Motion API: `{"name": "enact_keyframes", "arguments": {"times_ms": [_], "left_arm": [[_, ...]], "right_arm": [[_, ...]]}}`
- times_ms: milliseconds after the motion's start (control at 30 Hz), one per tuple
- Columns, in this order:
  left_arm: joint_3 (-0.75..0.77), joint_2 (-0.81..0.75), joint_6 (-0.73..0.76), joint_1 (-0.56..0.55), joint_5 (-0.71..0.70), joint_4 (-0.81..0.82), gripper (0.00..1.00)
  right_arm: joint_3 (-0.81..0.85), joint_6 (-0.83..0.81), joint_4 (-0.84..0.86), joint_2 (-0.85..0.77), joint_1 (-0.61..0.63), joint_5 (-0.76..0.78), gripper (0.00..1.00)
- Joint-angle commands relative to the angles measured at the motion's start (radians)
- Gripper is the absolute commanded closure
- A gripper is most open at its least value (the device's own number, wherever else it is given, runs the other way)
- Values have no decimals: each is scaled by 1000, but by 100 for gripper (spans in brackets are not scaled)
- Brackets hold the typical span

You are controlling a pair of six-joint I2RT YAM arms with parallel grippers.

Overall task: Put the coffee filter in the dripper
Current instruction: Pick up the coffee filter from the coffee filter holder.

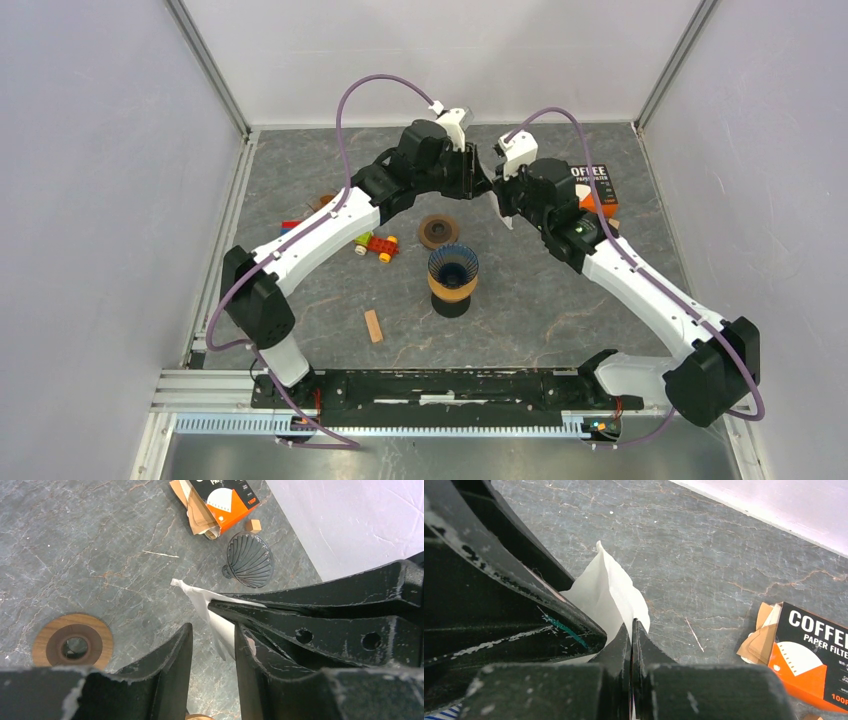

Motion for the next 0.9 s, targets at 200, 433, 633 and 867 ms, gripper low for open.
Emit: {"name": "enact_keyframes", "arguments": {"times_ms": [200, 433, 633, 867], "left_arm": [[36, 3, -62, -13, 7, 18, 59], [52, 23, -46, -15, -23, 10, 75], [62, 30, -23, -14, -62, 2, 65], [48, 16, -8, -15, -110, -6, 56]], "right_arm": [[68, 37, 35, -2, -3, 58, 100], [68, 42, 37, -3, -2, 54, 100], [51, 52, 42, -16, -3, 50, 100], [51, 56, 38, -27, -5, 66, 100]]}}
